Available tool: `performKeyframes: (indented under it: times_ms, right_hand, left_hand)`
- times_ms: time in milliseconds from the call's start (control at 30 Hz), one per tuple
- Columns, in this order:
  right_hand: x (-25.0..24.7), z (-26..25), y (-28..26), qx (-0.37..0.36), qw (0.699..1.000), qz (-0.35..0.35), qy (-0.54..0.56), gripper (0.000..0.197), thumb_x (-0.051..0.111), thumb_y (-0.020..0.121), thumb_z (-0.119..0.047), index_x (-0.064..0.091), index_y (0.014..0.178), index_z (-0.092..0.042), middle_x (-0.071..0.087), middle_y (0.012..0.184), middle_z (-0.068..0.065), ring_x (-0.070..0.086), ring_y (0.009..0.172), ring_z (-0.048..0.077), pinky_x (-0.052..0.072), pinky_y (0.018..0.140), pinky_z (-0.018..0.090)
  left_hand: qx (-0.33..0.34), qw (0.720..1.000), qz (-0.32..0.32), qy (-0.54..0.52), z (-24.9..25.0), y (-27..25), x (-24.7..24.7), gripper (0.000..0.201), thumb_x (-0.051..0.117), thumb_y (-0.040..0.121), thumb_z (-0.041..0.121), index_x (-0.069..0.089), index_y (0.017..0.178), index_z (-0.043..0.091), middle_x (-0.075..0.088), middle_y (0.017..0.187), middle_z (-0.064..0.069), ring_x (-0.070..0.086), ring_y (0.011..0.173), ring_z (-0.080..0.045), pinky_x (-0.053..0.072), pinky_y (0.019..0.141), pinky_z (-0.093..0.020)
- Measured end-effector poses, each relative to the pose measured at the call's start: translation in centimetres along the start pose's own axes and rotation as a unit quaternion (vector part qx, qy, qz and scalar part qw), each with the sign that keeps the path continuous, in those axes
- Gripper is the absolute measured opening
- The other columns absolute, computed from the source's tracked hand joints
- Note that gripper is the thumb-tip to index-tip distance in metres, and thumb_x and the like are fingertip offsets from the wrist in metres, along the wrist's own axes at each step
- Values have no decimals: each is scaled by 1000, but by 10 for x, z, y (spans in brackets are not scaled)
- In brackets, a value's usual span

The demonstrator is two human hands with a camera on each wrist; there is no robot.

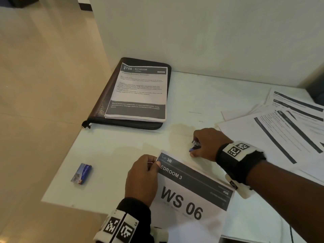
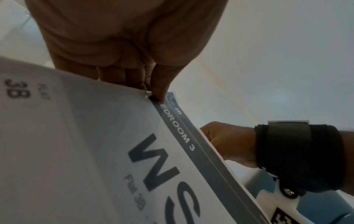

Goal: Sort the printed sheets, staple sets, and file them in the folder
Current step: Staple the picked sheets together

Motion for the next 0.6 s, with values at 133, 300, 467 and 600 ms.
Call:
performKeyframes:
  times_ms: [133, 300, 467, 600]
  right_hand:
    - [-7, 1, -4, 17, 1000, -15, 0, 55, 68, 80, -55, 52, 121, -22, 57, 118, -2, 54, 108, 19, 44, 87, 30]
    - [-42, 27, -48, 66, 971, 122, 195, 38, 50, 89, -59, 64, 98, -25, 67, 98, -7, 60, 91, 12, 43, 81, 28]
    - [-16, 15, -117, 7, 806, 81, 586, 72, 52, 65, -85, 66, 114, -33, 70, 115, -3, 67, 104, 14, 50, 94, 40]
    - [24, -14, -129, -11, 748, -32, 663, 68, 79, 72, -47, 54, 131, -25, 69, 121, 5, 65, 112, 27, 49, 97, 49]
  left_hand:
    - [4, 1000, 5, -23, 2, 1, -7, 18, 51, 97, 25, 59, 82, 19, 64, 77, 9, 59, 71, -4, 38, 59, -18]
    - [-4, 994, 14, -112, 3, 3, -21, 15, 54, 95, 18, 64, 83, 15, 69, 82, 5, 62, 78, -10, 41, 65, -18]
    - [-50, 973, 41, -223, 4, 7, -42, 15, 52, 97, 23, 65, 92, 18, 71, 85, 3, 67, 75, -13, 47, 59, -16]
    - [-60, 963, 74, -253, 2, 7, -54, 15, 52, 97, 24, 65, 96, 16, 71, 89, 3, 67, 77, -11, 47, 61, -16]
Point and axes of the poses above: each hand's wrist, its own y-axis towards the middle knuckle, its own x-axis out of the palm, z = x × y, the point moved 8 cm from there along y, towards the middle knuckle
